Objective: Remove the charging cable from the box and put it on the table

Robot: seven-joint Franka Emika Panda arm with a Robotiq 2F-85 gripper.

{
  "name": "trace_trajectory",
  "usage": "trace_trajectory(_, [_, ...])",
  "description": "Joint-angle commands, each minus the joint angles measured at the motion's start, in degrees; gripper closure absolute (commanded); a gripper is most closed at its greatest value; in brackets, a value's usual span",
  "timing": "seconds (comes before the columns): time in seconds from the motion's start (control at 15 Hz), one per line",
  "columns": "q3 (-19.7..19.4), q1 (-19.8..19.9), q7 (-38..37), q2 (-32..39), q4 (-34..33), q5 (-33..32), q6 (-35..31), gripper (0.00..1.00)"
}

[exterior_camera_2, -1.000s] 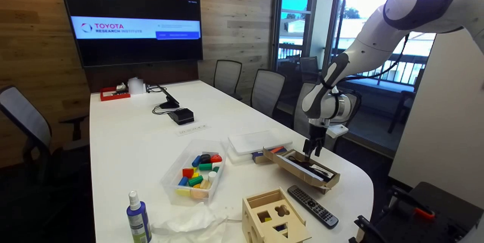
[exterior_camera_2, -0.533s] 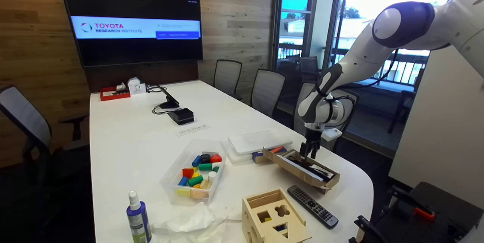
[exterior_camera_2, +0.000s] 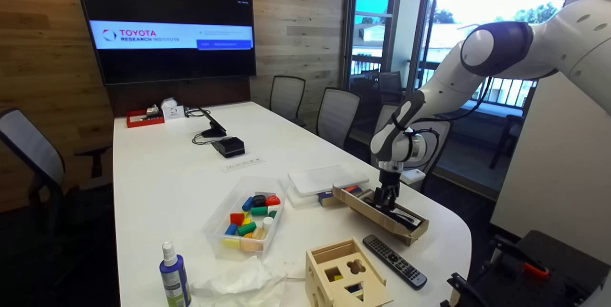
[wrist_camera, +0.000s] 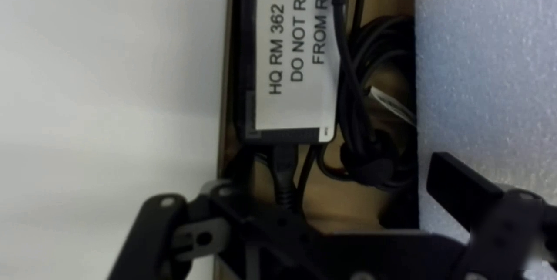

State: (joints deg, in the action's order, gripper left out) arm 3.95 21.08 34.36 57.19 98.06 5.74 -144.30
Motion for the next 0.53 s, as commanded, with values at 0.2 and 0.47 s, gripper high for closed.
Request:
trace_trajectory(0.2, [-0.5,-0.1,-2.0,2.0,-3.8,-1.0,4.6,0.0])
trace_trajectory(0.47, [-0.4,0.6,-1.5,3.0,-4.8,-0.6,6.3,0.0])
